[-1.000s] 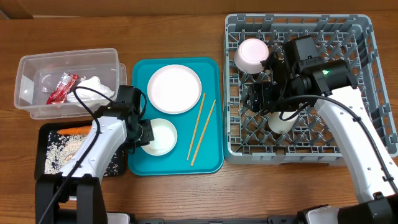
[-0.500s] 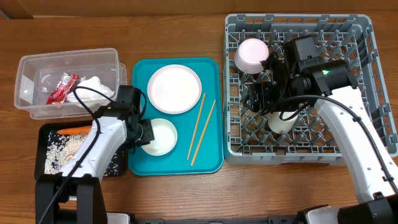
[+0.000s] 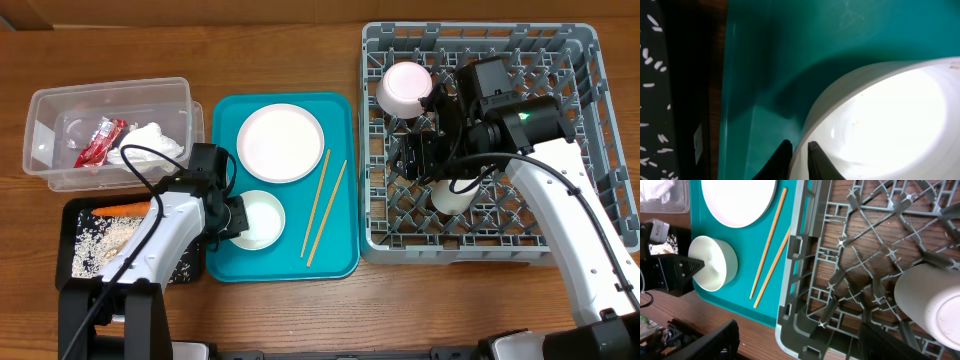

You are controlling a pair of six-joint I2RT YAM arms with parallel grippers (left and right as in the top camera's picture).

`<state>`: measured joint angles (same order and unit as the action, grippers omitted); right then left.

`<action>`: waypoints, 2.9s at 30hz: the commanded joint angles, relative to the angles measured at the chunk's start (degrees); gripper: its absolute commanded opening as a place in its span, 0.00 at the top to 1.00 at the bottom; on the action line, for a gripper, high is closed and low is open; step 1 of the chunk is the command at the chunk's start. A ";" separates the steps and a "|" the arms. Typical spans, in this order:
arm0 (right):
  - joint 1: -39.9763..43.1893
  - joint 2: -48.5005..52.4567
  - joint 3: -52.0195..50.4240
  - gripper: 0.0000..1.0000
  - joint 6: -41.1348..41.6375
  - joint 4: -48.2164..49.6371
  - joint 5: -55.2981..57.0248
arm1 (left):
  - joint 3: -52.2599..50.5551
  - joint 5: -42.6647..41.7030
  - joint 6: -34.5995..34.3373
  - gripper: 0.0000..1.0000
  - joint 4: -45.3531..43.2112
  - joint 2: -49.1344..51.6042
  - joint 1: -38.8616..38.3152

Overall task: Sort waste into correct bins and load items into the dishwasher
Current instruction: 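Lift the white bowl and carry it right toward the rack, then move the right gripper to the held bowl's rim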

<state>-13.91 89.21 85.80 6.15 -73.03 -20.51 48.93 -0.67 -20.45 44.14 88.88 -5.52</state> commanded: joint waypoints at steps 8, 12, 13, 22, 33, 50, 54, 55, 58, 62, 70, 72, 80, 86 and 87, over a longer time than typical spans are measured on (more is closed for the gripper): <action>-0.26 -0.15 -0.02 0.21 -0.15 0.52 0.31 | 1.36 0.92 0.72 0.96 1.60 -0.15 0.37; -0.26 -0.15 -0.02 0.19 -0.13 0.70 0.26 | 7.80 2.58 0.72 0.96 6.91 -0.39 0.37; -0.26 -0.15 -0.02 0.18 -0.13 0.68 0.26 | 9.99 2.60 0.72 0.96 8.52 -0.52 0.35; -0.26 -0.15 -0.02 0.00 -0.13 1.16 0.26 | 29.22 -4.57 2.60 0.96 20.37 -1.05 0.17; -0.52 -0.13 -0.02 0.28 -0.07 3.04 -3.91 | 31.06 -15.87 1.53 0.96 17.22 -1.05 -6.45; -13.75 0.37 -0.02 0.62 9.38 12.87 7.85 | 31.06 -15.21 -1.92 0.96 14.82 -1.03 -12.90; -16.87 0.55 -0.02 0.62 9.38 14.53 8.50 | 31.04 -14.82 -1.95 0.96 15.10 -1.03 -12.94; -17.51 0.55 -0.02 0.62 9.38 14.99 8.52 | 30.99 -14.34 -2.19 0.96 15.10 -1.01 -12.96; -18.97 0.55 -0.02 0.62 9.35 16.02 8.55 | 30.93 -13.79 -2.75 0.96 15.28 -1.01 -12.96; -19.91 0.83 -0.09 0.62 9.33 16.04 11.41 | 30.93 -13.81 -2.73 0.96 15.41 -1.01 -12.94; -20.00 3.43 -0.31 0.62 9.35 16.63 13.16 | 30.93 -14.12 -2.73 0.96 15.63 -1.01 -12.94; -20.02 4.83 -0.31 0.62 9.35 17.07 12.92 | 30.93 -14.43 -2.75 0.96 15.58 -1.01 -12.94; -20.15 7.69 -0.28 0.90 9.35 17.40 12.94 | 30.93 -14.47 -2.75 0.96 15.65 -1.01 -12.96; -20.15 7.67 -0.24 0.85 9.33 17.73 12.94 | 30.93 -14.43 -2.75 0.96 15.58 -1.01 -12.94; -20.15 7.67 -0.24 0.82 9.31 17.88 12.94 | 30.93 -14.43 -2.75 0.96 15.58 -1.01 -12.94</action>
<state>-33.91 96.82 85.69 16.05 -55.40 -7.92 78.85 -14.33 -22.59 59.99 88.75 -18.04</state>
